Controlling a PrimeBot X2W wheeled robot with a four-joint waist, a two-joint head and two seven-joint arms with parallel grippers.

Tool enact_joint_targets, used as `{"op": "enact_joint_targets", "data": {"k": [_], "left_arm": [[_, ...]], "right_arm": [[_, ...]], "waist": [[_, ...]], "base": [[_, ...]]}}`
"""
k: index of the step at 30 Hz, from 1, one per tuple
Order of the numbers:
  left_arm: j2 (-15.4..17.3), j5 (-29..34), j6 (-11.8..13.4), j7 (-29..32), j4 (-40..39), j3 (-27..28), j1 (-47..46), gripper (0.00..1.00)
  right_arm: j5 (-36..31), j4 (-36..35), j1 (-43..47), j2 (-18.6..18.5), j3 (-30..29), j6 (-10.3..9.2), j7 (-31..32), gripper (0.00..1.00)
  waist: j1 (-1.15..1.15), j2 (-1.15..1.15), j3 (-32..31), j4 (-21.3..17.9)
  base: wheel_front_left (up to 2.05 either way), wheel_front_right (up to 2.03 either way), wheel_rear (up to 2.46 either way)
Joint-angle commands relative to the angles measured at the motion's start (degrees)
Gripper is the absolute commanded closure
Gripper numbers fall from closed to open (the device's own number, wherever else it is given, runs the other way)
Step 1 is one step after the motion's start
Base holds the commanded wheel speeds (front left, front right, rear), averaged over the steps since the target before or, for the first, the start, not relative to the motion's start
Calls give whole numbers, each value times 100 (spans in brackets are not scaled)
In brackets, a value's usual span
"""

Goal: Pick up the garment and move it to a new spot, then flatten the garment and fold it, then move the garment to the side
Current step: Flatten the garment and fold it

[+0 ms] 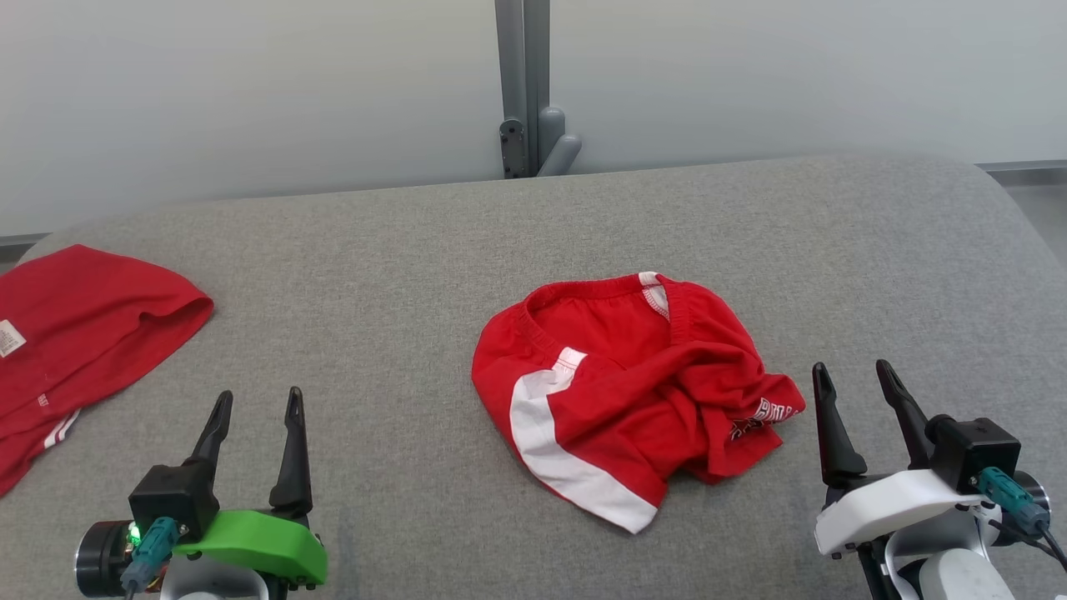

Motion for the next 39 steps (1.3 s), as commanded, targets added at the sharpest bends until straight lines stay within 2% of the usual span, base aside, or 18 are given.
{"op": "enact_joint_targets", "data": {"k": [1, 10, 18, 25, 32, 39], "left_arm": [[54, -14, 18, -20, 24, 6, -3, 0], [43, -22, 11, -1, 36, -43, -118, 0], [-88, 88, -72, -30, -24, -161, -567, 0], [-329, 212, -245, -102, 95, -331, -1123, 0], [-631, 339, -448, -177, 377, -471, -1631, 0], [-852, 504, -567, -218, 580, -426, -1812, 0]], "right_arm": [[-36, -19, 52, -14, -21, 0, 5, 0], [-70, -18, -130, -101, -113, 0, 17, 0], [-84, -22, -964, -404, -16, 0, 83, 0], [-44, 418, -1937, -658, 656, 0, 292, 0], [216, 1371, -2790, -852, 1692, -1, 572, 0], [610, 2365, -3237, -1015, 2533, -1, 917, 0]], "waist": [[0, 0, 3, 0], [0, 0, 53, 81], [0, 0, 539, 529], [0, 0, 1073, 1045], [0, 0, 1509, 1561], [0, 0, 1717, 1830]], "base": [[0, 0, 0], [0, 0, 0], [0, 0, 0], [0, 0, 0], [0, 0, 0], [0, 0, 0]]}}
